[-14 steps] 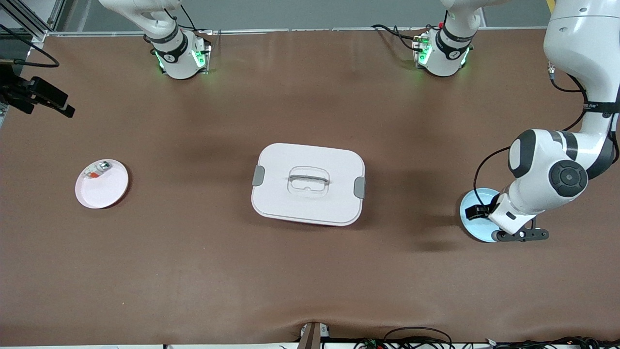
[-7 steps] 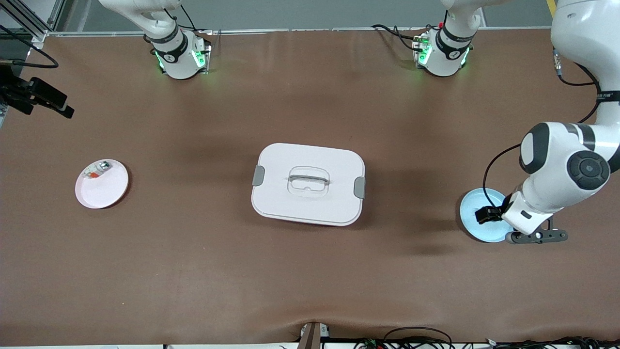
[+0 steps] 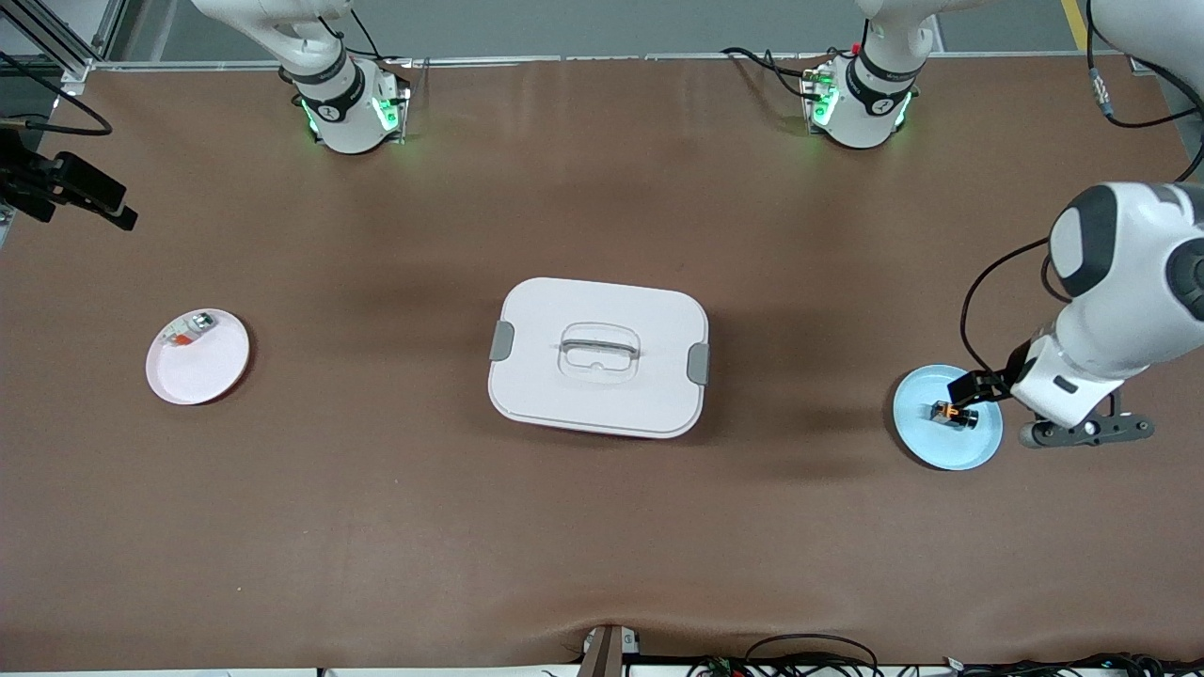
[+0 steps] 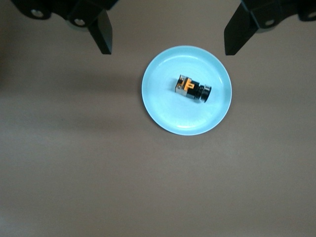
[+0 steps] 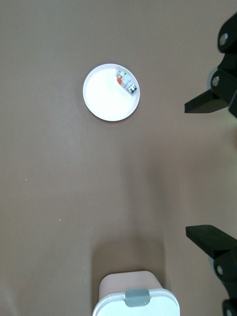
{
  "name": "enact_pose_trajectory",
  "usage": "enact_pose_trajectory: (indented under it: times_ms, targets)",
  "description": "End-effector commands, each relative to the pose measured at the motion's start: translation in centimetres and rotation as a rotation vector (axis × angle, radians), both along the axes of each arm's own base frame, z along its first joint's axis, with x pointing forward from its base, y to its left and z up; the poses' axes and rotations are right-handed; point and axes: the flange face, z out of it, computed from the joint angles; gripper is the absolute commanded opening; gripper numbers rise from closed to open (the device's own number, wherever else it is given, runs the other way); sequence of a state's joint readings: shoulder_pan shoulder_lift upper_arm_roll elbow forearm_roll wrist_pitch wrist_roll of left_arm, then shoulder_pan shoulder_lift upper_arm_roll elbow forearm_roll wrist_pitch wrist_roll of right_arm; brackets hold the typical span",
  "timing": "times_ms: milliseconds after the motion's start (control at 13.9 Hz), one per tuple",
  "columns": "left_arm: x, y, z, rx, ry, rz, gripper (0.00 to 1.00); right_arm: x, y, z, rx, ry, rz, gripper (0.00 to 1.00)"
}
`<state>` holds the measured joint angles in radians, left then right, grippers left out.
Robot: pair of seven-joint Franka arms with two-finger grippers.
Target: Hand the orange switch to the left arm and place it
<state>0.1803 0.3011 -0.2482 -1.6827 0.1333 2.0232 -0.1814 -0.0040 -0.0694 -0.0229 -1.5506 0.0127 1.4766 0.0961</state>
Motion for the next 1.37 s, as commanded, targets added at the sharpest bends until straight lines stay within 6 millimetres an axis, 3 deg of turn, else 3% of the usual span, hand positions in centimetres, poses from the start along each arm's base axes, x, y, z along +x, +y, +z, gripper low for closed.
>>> enact_pose_trajectory:
  times_ms: [0, 648, 936, 1295]
  targets:
    - [-2.1, -0.2, 4.1, -0.021, 0.009, -0.003, 1.0, -0.7, -0.4, 0.3, -0.026, -0.01, 0.036, 1.0]
    - [-6.8, -1.3, 13.1, -0.079, -0.021, 0.025, 1.0, -0.8, -0.4, 0.3, -0.009, -0.01, 0.076, 1.0]
    - [-7.8, -1.4, 15.1, -0.092, -0.042, 0.03, 1.0, -0.8, -0.1, 0.2, 0.002, -0.006, 0.08, 1.0]
    - [-7.2, -1.5, 16.8, -0.097, -0.077, 0.036, 1.0, -0.5, -0.3, 0.0, 0.002, -0.007, 0.078, 1.0]
